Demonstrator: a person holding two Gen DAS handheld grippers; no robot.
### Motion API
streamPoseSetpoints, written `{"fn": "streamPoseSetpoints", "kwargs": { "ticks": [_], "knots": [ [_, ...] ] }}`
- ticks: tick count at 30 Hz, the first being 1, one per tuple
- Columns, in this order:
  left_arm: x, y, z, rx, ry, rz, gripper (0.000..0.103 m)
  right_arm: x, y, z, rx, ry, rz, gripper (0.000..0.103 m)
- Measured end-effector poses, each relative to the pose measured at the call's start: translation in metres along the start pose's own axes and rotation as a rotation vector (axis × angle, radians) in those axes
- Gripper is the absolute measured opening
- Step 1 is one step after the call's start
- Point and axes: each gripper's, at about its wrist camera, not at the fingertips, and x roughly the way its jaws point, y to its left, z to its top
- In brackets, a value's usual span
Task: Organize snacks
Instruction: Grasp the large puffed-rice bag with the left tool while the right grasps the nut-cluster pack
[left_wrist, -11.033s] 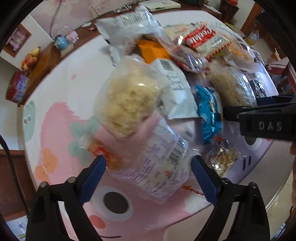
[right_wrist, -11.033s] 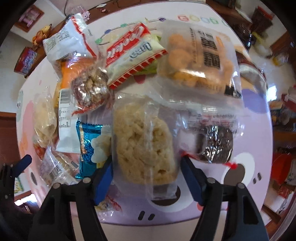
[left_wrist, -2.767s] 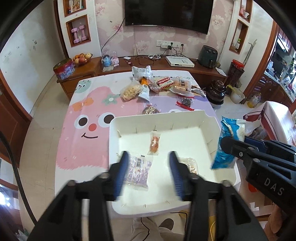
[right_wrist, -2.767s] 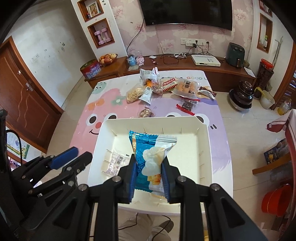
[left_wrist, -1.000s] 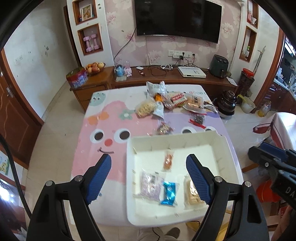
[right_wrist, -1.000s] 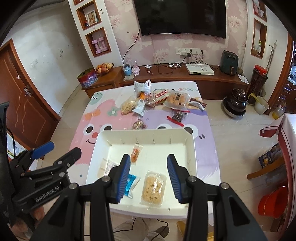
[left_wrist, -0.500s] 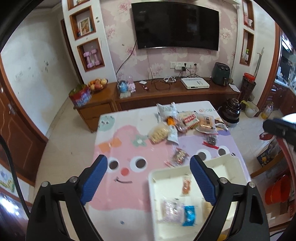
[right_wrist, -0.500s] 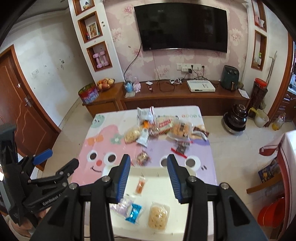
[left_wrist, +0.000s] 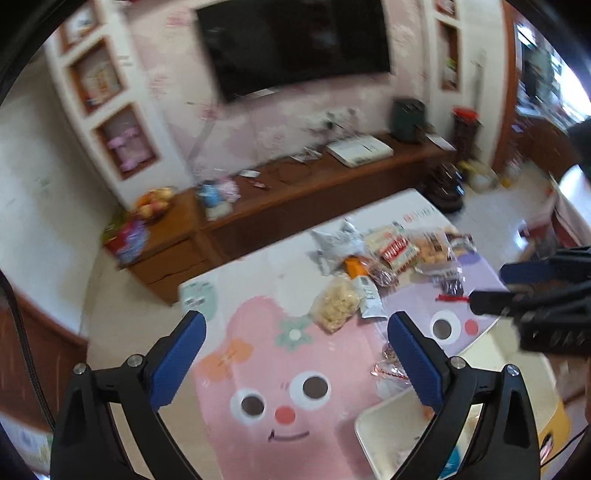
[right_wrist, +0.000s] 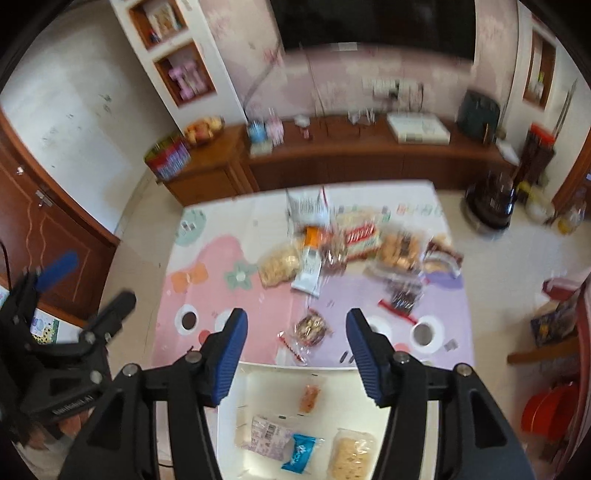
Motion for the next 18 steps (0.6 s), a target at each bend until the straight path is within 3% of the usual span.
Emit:
{"fn": "streamPoseSetpoints", "kwargs": {
  "ticks": [2, 7, 12, 18],
  "knots": [
    [0.042, 0.000, 0.006, 0.048, 0.050, -0.063, 0.099, 0.033, -0.003, 0.002, 0.029, 0.059, -0.012, 0.056],
    [0.139, -0.004, 0.003, 0.141, 0.183, -0.131, 0.098, 0.118, -0.017, -0.002, 0.126, 0.211, -0.014, 0.056],
    [0.197, -0.018, -0.004, 0.220, 0.223, -0.162, 0.098, 0.189, -0.029, -0.016, 0.220, 0.355, -0.031, 0.056],
    [0.248, -0.031, -0.007, 0.245, 0.288, -0.204, 0.098, 0.240, -0.034, -0.031, 0.308, 0.453, -0.031, 0.058]
  ]
}}
